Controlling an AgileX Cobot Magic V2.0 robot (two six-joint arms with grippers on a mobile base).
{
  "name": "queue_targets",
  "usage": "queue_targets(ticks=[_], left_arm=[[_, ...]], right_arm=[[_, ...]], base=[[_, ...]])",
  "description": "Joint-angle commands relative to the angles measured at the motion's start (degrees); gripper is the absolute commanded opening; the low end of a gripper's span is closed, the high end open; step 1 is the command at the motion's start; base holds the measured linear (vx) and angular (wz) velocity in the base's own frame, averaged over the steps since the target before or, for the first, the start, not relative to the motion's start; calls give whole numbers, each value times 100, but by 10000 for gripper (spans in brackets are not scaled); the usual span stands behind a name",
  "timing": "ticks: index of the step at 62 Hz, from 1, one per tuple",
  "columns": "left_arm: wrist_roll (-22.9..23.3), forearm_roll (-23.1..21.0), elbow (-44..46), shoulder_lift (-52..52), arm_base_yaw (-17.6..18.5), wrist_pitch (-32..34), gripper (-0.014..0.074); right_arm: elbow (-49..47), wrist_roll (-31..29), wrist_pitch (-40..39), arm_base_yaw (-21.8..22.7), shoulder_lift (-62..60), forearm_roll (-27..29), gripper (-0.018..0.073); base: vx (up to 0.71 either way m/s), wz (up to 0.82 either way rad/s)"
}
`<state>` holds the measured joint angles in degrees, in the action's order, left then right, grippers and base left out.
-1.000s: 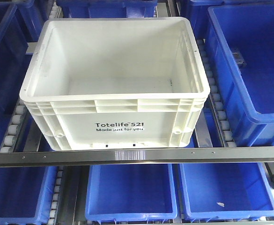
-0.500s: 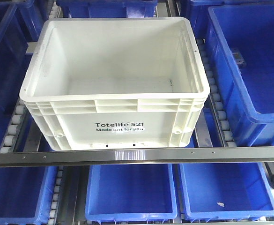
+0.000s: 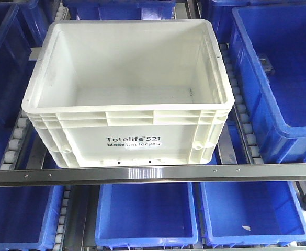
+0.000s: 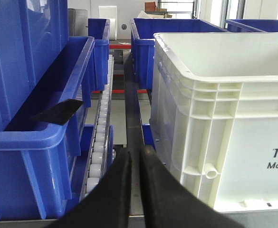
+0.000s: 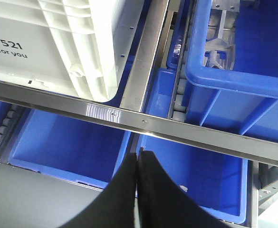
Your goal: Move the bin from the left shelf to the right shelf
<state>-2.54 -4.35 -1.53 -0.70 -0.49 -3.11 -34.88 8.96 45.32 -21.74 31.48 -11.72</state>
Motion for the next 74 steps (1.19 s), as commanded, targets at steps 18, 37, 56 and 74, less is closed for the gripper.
queue_targets(ticks=[18,37,56,74], left_arm=[[40,-58,125,-56,18,440,28],[40,-58,125,-56,18,440,28],[40,-58,125,-56,18,440,28],[40,-58,125,-56,18,440,28]], right_arm=[[-148,-41,-320,-2,23,-86,-9],[-148,-41,-314,-2,23,-86,-9],[-148,-41,-314,-2,23,-86,-9],[-148,-1228,-467,1041,-706,852,-9]], base=[[0,0],[0,0],[0,0],[0,0]])
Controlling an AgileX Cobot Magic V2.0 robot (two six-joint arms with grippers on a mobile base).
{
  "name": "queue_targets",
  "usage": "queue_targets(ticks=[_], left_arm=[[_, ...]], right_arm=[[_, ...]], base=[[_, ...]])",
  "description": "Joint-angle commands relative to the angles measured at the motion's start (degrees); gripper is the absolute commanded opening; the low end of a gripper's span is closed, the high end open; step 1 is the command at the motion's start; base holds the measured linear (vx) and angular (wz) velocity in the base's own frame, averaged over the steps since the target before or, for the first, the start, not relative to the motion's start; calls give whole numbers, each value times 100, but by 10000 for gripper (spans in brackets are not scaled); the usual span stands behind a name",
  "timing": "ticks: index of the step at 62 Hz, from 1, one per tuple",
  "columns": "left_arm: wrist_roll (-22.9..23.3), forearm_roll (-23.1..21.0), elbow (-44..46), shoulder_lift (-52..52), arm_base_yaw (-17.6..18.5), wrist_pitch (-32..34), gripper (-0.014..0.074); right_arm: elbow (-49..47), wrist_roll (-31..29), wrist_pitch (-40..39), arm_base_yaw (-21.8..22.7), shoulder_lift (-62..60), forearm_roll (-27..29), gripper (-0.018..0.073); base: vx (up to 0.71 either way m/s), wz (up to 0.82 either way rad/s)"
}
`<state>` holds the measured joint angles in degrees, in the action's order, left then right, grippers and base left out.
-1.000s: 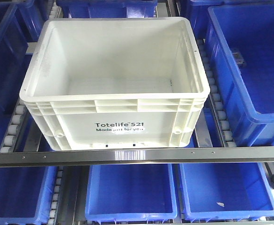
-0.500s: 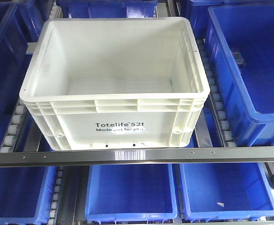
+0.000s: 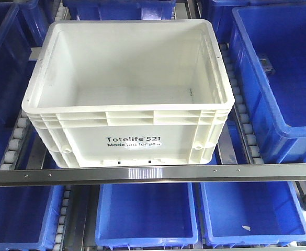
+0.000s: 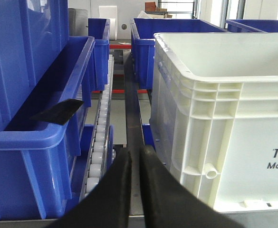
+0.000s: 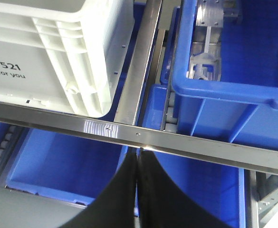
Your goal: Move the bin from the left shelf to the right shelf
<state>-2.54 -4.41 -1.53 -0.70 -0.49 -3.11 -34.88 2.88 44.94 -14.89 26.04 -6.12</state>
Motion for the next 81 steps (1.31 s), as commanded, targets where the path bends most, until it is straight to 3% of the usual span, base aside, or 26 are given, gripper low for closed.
queue_targets(ticks=[1,6,14,31,38,69,81], left_arm=[[40,-52,125,-56,18,440,28],[40,-52,125,-56,18,440,28],[40,-52,125,-56,18,440,28],[40,-52,125,-56,18,440,28],[40,-52,125,-56,18,440,28],[40,-52,125,-56,18,440,28],[40,-52,125,-56,18,440,28]], right_arm=[[-148,-796,-450,464,-201,411,-9],[-148,-1318,-565,880,-465,612,-9],[47,-1399,-950,1293,-963,677,-9],[2743,-1073,-4131,1855,-2228,685,-9],[3538,-1041,-4797,1910,-2507,679,-9],[3716,-1043,-4614,1910,-2741,646,-9],[3716,19,-5048,1895,-2741,-119,-9]], base=[[0,0],[0,0],[0,0],[0,0],[0,0],[0,0],[0,0]])
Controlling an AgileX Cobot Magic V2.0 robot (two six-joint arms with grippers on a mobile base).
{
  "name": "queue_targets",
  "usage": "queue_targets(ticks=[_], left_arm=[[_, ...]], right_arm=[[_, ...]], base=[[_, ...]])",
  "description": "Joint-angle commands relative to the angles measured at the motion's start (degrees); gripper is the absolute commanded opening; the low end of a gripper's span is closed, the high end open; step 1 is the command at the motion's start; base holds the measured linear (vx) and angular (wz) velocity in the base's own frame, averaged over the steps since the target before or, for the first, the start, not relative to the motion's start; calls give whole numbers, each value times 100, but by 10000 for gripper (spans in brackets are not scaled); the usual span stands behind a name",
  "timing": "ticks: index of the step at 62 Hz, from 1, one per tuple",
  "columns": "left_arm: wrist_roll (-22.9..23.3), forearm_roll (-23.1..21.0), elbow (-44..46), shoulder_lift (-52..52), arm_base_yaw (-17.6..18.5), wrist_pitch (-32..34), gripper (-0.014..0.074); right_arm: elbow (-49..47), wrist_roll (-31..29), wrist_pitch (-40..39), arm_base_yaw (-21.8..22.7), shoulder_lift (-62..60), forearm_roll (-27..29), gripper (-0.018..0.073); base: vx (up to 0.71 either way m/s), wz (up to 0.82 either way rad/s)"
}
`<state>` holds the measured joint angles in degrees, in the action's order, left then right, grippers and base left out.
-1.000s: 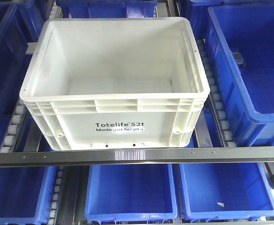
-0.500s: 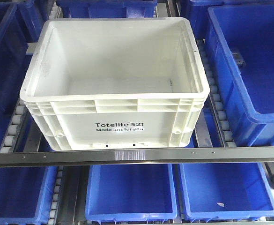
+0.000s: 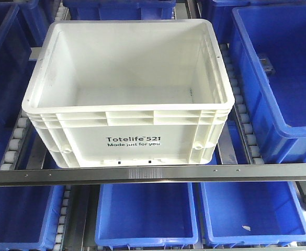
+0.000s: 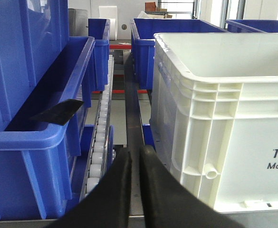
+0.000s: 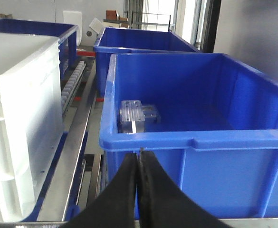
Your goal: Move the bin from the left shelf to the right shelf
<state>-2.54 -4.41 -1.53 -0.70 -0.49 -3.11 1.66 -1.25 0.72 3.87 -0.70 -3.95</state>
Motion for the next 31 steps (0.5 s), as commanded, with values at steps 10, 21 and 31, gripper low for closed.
queue_targets(ticks=[10,21,31], left_arm=[[40,-52,125,-56,18,440,28],[40,-52,125,-56,18,440,28],[40,-52,125,-56,18,440,28]], right_arm=[[61,361,-621,-197,-67,-267,-9],[61,362,-582,-657,-67,-266,-9],[61,333,-576,-651,-67,-97,-9]], base=[[0,0],[0,0],[0,0]])
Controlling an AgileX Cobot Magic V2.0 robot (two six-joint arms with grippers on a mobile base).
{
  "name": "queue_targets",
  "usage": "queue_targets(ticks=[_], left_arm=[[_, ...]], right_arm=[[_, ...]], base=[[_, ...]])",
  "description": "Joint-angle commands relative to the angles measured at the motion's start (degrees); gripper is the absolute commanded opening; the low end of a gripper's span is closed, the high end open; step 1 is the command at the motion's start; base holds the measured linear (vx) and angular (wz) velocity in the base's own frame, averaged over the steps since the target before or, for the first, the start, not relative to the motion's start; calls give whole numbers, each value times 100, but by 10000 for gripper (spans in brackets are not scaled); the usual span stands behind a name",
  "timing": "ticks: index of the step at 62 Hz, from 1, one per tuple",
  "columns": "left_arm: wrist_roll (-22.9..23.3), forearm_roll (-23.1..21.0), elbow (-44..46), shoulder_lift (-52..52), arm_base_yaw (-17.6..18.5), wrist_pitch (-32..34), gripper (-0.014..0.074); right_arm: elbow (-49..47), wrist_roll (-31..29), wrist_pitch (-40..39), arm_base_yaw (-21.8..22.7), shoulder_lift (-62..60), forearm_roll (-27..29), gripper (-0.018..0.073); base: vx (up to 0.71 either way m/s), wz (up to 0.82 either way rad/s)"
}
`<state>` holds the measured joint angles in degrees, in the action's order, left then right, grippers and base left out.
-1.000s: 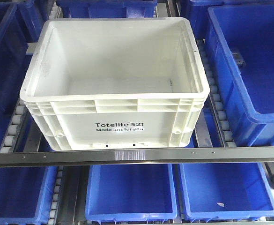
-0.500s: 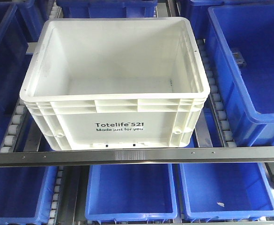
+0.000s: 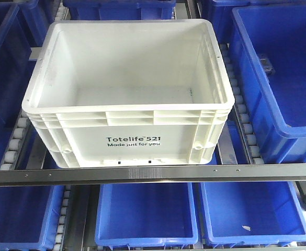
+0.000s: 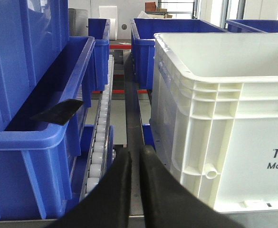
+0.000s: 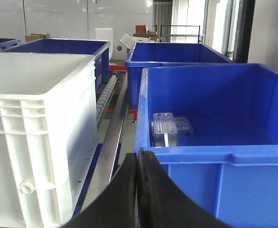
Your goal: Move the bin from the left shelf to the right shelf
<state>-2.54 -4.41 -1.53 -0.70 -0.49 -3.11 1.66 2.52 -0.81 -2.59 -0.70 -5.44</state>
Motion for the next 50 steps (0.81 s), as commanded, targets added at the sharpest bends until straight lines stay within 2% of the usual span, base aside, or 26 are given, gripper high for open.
queue_targets(ticks=[1,22,32,50], left_arm=[[40,-52,125,-56,18,440,28],[40,-52,125,-56,18,440,28],[40,-52,125,-56,18,440,28],[40,-52,125,-56,18,440,28]], right_arm=[[61,-44,-417,-4,-67,53,-9],[61,-36,-433,-4,-67,121,-9],[61,26,-472,220,-67,121,-9],[61,10,-454,214,-67,100,-9]], base=[[0,0],[0,0],[0,0],[0,0]])
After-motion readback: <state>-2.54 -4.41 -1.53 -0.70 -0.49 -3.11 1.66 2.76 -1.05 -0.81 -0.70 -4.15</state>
